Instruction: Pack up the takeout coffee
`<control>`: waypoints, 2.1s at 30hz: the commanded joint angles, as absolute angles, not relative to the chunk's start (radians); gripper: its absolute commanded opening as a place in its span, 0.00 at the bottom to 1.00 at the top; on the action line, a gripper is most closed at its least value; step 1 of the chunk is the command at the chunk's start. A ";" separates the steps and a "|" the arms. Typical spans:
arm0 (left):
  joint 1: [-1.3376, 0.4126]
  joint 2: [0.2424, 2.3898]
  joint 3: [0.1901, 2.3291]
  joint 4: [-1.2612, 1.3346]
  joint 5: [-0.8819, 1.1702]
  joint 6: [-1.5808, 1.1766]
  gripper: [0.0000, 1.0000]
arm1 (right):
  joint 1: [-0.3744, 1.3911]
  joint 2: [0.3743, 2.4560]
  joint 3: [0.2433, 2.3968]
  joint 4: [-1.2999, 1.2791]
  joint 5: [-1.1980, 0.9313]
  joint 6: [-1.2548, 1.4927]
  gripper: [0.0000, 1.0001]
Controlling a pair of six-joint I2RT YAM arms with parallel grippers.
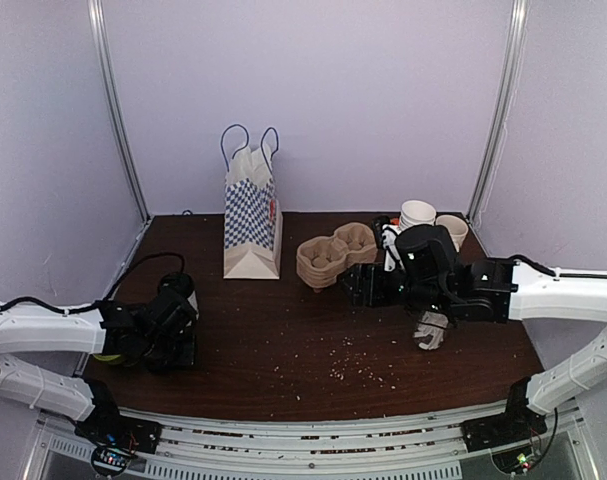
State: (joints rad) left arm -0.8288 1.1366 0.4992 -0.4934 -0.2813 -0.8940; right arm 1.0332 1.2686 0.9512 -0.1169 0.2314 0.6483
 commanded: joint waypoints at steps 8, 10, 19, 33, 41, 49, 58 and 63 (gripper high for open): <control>-0.824 0.979 0.621 -0.428 -0.086 -0.654 0.86 | 0.913 1.498 1.208 -0.239 0.249 0.468 0.78; -0.824 0.952 0.651 -0.429 -0.058 -0.628 0.91 | 0.903 1.562 1.283 -0.272 0.258 0.430 0.78; -0.824 0.941 0.863 -0.436 -0.143 -0.464 0.92 | 0.890 1.899 1.672 -0.472 0.229 0.283 0.71; -0.821 0.957 0.912 -0.317 -0.514 -0.196 0.90 | 0.885 2.232 2.052 -0.687 0.314 0.220 0.63; -0.819 0.948 0.828 -0.264 -0.514 -0.203 0.90 | 0.865 2.306 2.130 -0.744 0.305 0.209 0.48; -0.812 0.977 0.836 -0.268 -0.494 -0.207 0.89 | 0.849 2.347 2.166 -0.785 0.270 0.202 0.38; -0.811 0.978 0.831 -0.274 -0.498 -0.211 0.89 | 0.850 2.327 2.154 -0.801 0.254 0.203 0.18; -0.811 0.978 0.830 -0.279 -0.498 -0.214 0.89 | 0.861 2.281 2.112 -0.821 0.244 0.210 0.07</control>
